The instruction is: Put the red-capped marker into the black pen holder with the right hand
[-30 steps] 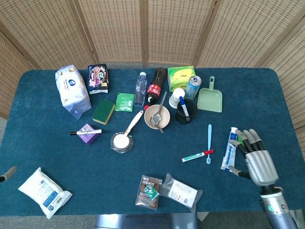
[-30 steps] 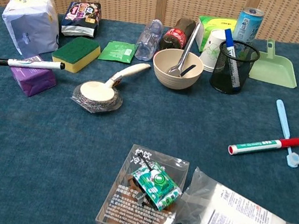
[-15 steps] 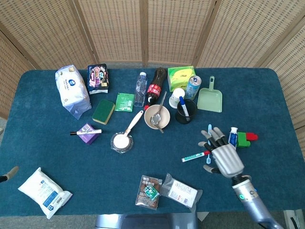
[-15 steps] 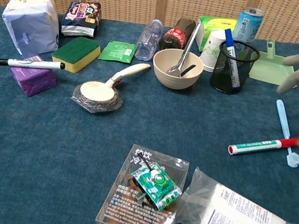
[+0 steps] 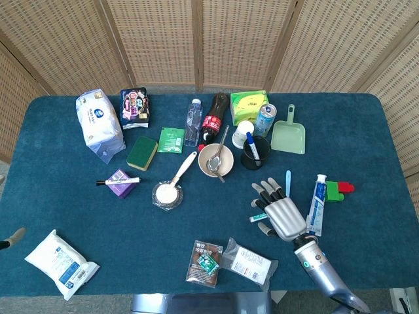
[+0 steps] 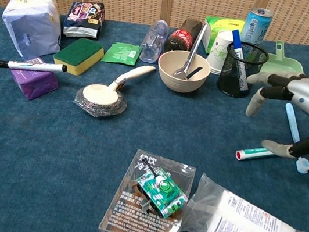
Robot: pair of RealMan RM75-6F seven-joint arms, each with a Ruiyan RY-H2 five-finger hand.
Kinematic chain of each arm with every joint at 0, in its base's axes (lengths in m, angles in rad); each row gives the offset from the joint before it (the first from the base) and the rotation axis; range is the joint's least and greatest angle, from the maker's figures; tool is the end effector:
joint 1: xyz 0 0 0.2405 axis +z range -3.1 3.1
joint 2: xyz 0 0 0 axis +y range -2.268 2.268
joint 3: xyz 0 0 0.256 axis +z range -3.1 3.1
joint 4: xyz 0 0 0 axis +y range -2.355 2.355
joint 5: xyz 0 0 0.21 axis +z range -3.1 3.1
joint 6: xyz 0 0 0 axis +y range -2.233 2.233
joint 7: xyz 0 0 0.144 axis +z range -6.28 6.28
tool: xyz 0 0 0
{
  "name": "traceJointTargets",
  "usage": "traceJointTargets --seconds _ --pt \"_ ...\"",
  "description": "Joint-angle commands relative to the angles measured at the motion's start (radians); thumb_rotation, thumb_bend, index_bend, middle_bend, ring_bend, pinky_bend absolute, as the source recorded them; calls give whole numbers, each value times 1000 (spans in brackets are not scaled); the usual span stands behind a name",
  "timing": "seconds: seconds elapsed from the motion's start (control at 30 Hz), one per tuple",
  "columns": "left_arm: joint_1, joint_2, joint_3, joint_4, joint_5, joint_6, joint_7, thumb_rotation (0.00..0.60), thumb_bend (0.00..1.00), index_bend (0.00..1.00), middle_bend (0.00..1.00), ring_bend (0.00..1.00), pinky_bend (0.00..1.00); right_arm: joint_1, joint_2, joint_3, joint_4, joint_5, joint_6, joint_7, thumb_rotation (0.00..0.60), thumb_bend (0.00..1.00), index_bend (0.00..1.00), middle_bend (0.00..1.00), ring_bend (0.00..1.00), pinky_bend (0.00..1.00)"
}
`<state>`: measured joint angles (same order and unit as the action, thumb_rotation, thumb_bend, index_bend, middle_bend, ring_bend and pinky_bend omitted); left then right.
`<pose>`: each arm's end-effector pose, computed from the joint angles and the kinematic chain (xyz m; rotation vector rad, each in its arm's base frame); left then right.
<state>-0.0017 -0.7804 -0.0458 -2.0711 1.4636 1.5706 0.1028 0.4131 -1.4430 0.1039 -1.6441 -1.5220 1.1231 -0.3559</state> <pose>-0.2499 0.1522 0.2303 -1.2769 -0.9222 -0.8861 -0.1871 -0.2536 0.0163 1.8842 -0.8051 0.9945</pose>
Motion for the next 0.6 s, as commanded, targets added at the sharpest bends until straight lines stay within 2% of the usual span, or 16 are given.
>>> traceJointTargets --seconds 0.03,0.33,0.6 --pt "-1 1 0 1 0 -2 -1 600 199 0 0 0 0 22 -28 12 9 55 -36 -51 600 368 354 0 0 86" --pt "-2 6 -1 4 -1 -5 -14 600 200 0 0 0 0 56 -75 25 47 150 -67 -149 600 394 359 0 0 89" --pt "-5 12 1 8 2 -13 -25 600 200 0 0 0 0 54 -68 -4 41 169 -54 -177 600 413 360 0 0 90"
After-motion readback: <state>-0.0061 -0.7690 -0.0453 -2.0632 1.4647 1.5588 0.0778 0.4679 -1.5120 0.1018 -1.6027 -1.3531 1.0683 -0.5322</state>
